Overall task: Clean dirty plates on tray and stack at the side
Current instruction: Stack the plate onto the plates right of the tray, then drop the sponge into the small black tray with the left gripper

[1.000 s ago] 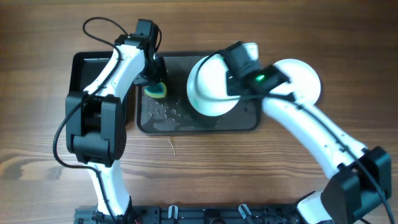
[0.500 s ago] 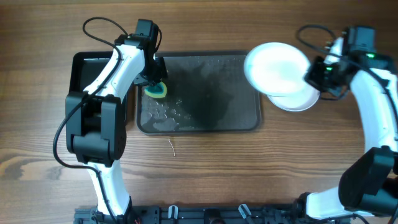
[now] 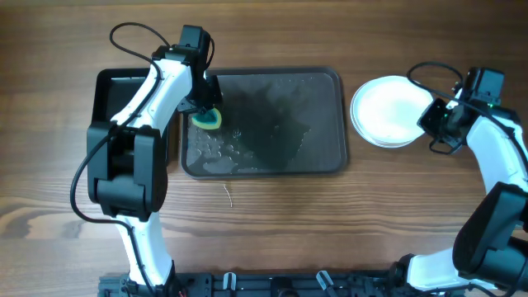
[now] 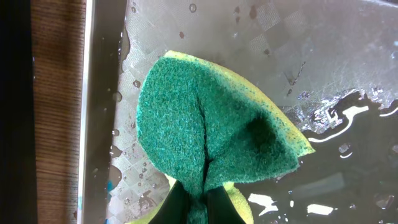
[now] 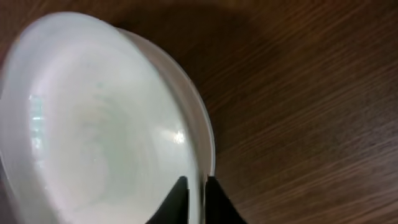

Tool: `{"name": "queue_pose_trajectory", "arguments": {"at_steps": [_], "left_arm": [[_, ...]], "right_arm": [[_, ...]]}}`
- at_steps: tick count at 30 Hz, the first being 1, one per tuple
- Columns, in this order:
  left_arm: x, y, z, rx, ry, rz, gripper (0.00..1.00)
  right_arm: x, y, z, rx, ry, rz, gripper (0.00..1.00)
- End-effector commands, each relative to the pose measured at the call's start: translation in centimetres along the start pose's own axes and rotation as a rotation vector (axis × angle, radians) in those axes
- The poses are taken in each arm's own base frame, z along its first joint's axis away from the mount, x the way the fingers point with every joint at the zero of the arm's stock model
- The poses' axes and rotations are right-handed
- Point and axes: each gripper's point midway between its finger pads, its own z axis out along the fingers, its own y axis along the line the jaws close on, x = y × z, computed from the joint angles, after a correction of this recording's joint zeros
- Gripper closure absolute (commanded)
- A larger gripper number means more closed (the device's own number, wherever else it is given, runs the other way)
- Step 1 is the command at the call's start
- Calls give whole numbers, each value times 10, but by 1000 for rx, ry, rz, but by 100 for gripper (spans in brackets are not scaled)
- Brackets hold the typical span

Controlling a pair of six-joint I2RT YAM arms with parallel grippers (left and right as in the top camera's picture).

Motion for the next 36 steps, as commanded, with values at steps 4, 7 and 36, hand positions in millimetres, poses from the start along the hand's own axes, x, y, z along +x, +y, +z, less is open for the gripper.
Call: {"name": "queue_pose_trajectory", "arguments": {"at_steps": [4, 7, 36], "left_arm": [[-9, -7, -21, 34, -46, -1, 96], [-7, -5, -39, 33, -56, 60, 96], [-21, 179, -31, -238, -191, -67, 96]], "right_arm": [[8, 6, 3, -38, 30, -18, 45], [6, 16, -8, -78, 44, -27, 42], [21, 103, -78, -184, 13, -264, 27]]}}
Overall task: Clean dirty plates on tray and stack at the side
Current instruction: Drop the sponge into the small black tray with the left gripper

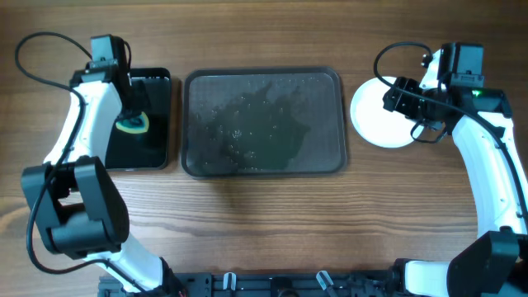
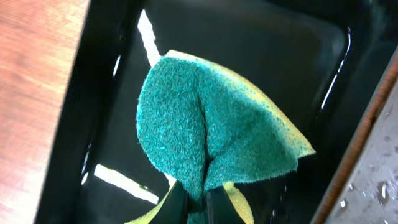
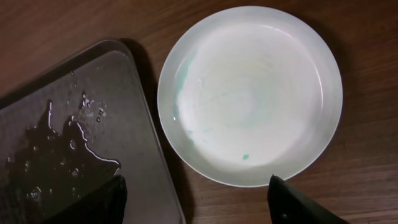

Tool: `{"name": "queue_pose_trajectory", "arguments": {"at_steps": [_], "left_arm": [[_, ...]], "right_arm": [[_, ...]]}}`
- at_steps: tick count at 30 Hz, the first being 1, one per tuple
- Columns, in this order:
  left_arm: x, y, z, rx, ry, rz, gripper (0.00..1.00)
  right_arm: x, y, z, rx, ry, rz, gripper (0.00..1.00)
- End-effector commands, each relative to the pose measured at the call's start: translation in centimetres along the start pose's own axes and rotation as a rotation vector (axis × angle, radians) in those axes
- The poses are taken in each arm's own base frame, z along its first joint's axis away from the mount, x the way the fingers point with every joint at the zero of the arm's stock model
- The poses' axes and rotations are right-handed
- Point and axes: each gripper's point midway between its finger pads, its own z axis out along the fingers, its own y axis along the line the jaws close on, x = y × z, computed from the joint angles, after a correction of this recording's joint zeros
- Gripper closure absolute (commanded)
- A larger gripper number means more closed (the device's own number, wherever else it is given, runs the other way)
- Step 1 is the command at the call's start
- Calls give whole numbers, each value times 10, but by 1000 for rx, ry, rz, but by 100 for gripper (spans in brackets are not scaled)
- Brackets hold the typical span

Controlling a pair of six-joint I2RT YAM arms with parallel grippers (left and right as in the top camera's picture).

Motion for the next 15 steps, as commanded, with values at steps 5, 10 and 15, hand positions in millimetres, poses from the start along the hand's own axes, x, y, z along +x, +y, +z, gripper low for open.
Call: {"name": "queue_pose_trajectory", "arguments": {"at_steps": [5, 10, 15], "left_arm": [[15, 7, 35, -24, 38, 23, 93], [20, 6, 43, -27, 61, 27, 62], [12, 6, 30, -23, 42, 23, 0]], "right_arm": [[6, 1, 0, 1, 34, -17, 29], [5, 1, 0, 2, 31, -27, 29], [4, 1, 0, 0, 26, -49, 33]]}}
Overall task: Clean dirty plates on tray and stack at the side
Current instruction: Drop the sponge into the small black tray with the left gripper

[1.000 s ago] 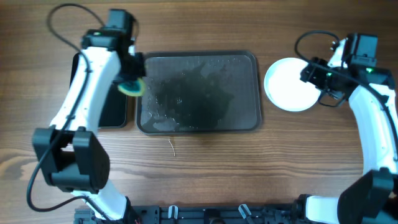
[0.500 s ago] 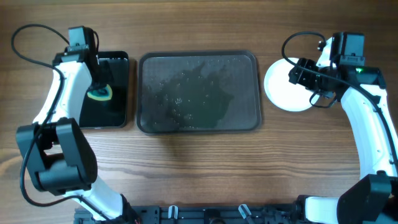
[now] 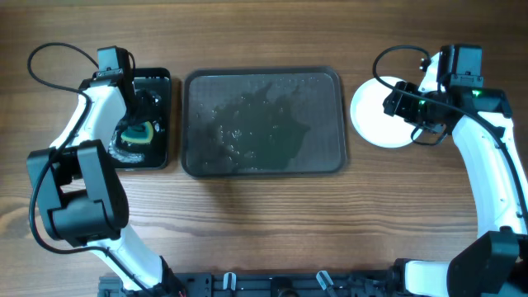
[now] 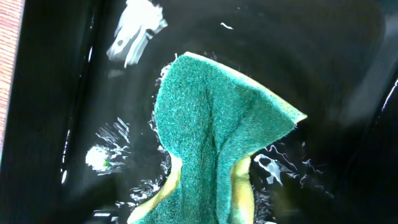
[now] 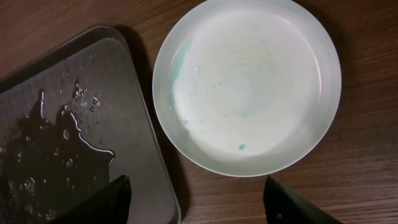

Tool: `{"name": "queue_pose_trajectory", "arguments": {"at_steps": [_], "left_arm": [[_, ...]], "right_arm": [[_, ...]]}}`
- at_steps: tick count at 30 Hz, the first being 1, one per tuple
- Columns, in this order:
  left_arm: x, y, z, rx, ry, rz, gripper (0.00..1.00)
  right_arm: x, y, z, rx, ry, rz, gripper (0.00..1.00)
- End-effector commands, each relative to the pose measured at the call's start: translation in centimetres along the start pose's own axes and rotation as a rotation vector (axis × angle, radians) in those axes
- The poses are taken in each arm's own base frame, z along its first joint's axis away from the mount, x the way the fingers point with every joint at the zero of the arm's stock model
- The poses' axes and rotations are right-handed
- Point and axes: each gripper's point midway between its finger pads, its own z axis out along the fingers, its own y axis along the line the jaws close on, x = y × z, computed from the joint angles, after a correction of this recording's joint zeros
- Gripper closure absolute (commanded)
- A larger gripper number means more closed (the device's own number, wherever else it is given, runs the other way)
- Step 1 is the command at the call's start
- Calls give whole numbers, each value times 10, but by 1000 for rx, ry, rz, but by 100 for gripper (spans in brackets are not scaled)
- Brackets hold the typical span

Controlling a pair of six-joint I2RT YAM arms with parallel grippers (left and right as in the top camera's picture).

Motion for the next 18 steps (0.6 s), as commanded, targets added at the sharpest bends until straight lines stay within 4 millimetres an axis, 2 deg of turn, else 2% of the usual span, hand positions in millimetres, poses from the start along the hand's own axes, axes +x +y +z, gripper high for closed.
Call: {"name": "queue_pose_trajectory", "arguments": {"at_steps": [1, 4, 5, 6, 9, 10, 13, 15, 18], "left_arm": [[-5, 4, -16, -7, -18, -2, 0], [-15, 4, -47, 2, -59, -5, 0], [-21, 3, -69, 10, -95, -2, 0], [-24, 2, -80, 15, -117, -1, 0], [-32, 4, -115, 32, -204, -9, 0], [-36, 7, -136, 40, -257, -21, 0], [-38, 10, -150, 45, -292, -28, 0], [-38, 11, -152, 46, -299, -30, 0], [-38, 10, -151, 46, -296, -29, 0]], "right_arm": [[-4, 4, -1, -9, -9, -35, 34], [-6, 5, -7, -15, -28, -45, 35], [-8, 7, -13, -19, -46, -54, 35], [-8, 8, -17, -23, -58, -58, 35], [-10, 12, -38, -36, -109, -74, 34], [-10, 16, -60, -48, -157, -84, 33], [-7, 18, -90, -50, -227, -94, 30], [-2, 18, -113, -52, -283, -102, 28], [7, 23, -148, -81, -366, -118, 18]]}}
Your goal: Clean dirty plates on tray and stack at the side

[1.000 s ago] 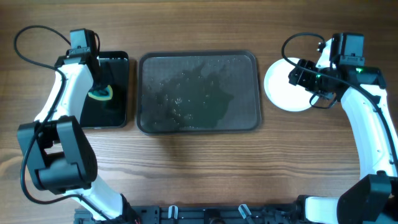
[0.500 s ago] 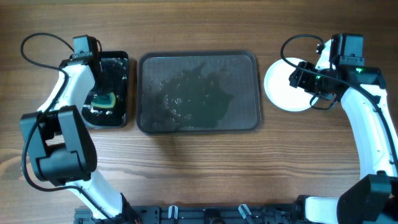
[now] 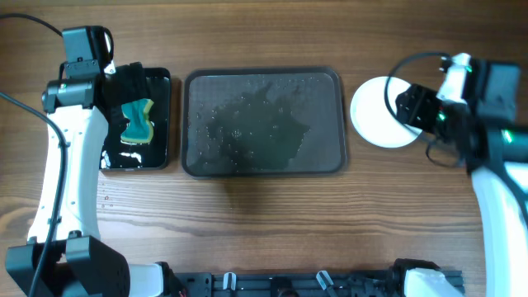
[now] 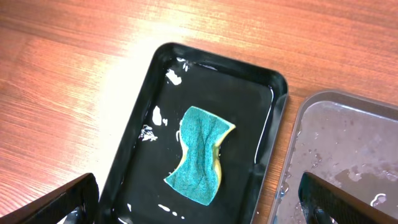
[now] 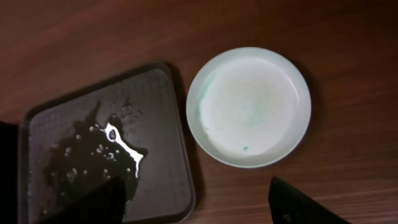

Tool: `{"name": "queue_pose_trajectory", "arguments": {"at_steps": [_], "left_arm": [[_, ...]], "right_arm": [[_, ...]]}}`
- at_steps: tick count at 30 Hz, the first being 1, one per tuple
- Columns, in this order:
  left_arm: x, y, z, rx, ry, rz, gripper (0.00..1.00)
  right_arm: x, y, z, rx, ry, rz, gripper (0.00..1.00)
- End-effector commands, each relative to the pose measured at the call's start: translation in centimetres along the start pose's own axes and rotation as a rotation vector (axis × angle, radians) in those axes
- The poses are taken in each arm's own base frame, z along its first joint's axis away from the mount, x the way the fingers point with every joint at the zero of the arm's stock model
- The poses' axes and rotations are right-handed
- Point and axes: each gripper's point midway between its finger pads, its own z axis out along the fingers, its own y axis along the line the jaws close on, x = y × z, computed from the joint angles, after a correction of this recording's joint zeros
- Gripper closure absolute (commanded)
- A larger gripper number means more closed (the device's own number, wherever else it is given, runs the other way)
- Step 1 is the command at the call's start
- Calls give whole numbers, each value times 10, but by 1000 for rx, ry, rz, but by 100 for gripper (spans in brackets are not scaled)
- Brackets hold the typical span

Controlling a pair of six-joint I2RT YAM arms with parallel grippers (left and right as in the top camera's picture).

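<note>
The grey tray (image 3: 264,74) is wet and holds no plates; it also shows in both wrist views, tray (image 4: 348,155) and tray (image 5: 81,162). White plates (image 3: 373,111) sit stacked on the wood to its right, the top plate (image 5: 249,106) showing faint green smears. A green-and-yellow sponge (image 4: 200,152) lies loose in the black basin (image 4: 249,124). My left gripper (image 4: 199,208) hangs open high over the basin. My right gripper (image 5: 199,208) is open, well above the plate and the tray's right end.
The black basin (image 3: 161,153) holds shallow water and stands just left of the tray. Bare wooden table (image 3: 264,223) lies in front of the tray. Cables loop off both arms near the back edge.
My left gripper was down in the basin at the sponge; now it is raised and open, and the sponge lies free. My right gripper stands higher above the plate.
First my left gripper held the sponge over the tray's left end while my right was shut on a plate's rim at the stack. Then the sponge was over the basin and my right gripper open above the plate. The sponge then sat in the water; now both grippers are empty and raised.
</note>
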Motion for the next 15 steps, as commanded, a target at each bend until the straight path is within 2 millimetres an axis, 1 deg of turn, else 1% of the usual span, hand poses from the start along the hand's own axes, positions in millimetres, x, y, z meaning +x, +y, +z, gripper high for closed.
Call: {"name": "queue_pose_trajectory", "arguments": {"at_steps": [1, 2, 5, 8, 11, 15], "left_arm": [[1, 1, 5, -11, 12, 0, 0], [1, 1, 5, -11, 12, 0, 0], [1, 1, 5, -11, 12, 0, 0], [1, 1, 5, -11, 12, 0, 0], [1, 1, 5, -11, 12, 0, 0], [1, 1, 5, -11, 12, 0, 0]], "right_arm": [[-6, 9, -49, -19, -135, -44, 12], [-5, 11, -64, -28, -172, -49, 1], [-1, 15, -94, -49, -252, -58, 0], [5, 18, -118, -63, -312, -68, 0], [8, 19, -129, -71, -344, -74, 0], [9, 19, -130, -71, -344, -74, 0]]}}
